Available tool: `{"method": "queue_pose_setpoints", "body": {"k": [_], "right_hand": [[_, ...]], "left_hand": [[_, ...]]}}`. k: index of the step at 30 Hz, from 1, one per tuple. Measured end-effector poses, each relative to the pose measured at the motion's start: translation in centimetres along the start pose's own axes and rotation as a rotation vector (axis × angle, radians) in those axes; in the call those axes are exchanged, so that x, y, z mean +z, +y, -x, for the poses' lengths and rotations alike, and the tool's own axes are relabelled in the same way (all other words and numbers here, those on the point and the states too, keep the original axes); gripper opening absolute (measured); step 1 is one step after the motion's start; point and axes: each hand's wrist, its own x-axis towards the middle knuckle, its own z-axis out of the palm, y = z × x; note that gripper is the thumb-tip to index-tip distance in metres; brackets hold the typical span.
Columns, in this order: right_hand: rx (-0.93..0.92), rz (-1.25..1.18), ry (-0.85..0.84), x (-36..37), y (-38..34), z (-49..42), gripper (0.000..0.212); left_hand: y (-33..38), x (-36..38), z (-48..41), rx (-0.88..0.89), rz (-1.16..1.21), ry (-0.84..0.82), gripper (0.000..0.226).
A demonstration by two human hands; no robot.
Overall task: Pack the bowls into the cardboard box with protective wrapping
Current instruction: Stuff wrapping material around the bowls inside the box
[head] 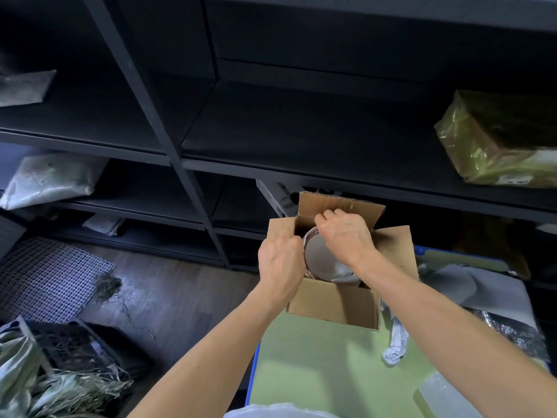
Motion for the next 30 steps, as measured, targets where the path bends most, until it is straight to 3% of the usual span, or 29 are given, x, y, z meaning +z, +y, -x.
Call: {"method": "queue_pose_setpoints", "body": {"k": [7, 9, 13, 17, 23, 30], "right_hand": [[0.031, -0.023, -0.013, 0.0, 0.4, 0.4, 0.024], [0.081, -0.05, 0.025, -0.5, 0.7, 0.7, 0.02], [0.193, -0.074, 0.102, -1.5, 2.2, 1.9, 0.011], [0.258, -0.085, 0.108, -1.7, 3.5, 3.8, 0.005], [0.24, -0.08, 0.049, -1.7, 2.4, 6.0, 0.011], [0.239, -0.257, 0.05, 0.2, 1.4, 7.4, 0.019]], "left_hand": [[0.0, 1.7, -0.2, -0.014, 0.006, 0.089, 0.019], [-0.2, 1.8, -0.4, -0.065, 0.132, 0.099, 0.012], [-0.1, 1.7, -1.0, -0.168, 0.366, 0.108, 0.02], [-0.3, 2.3, -1.0, 0.026, 0.085, 0.151, 0.003], [-0.6, 2.2, -2.0, 0.177, -0.193, 0.172, 0.016], [0.4, 1.3, -4.7, 0.205, -0.27, -0.059, 0.016]]}}
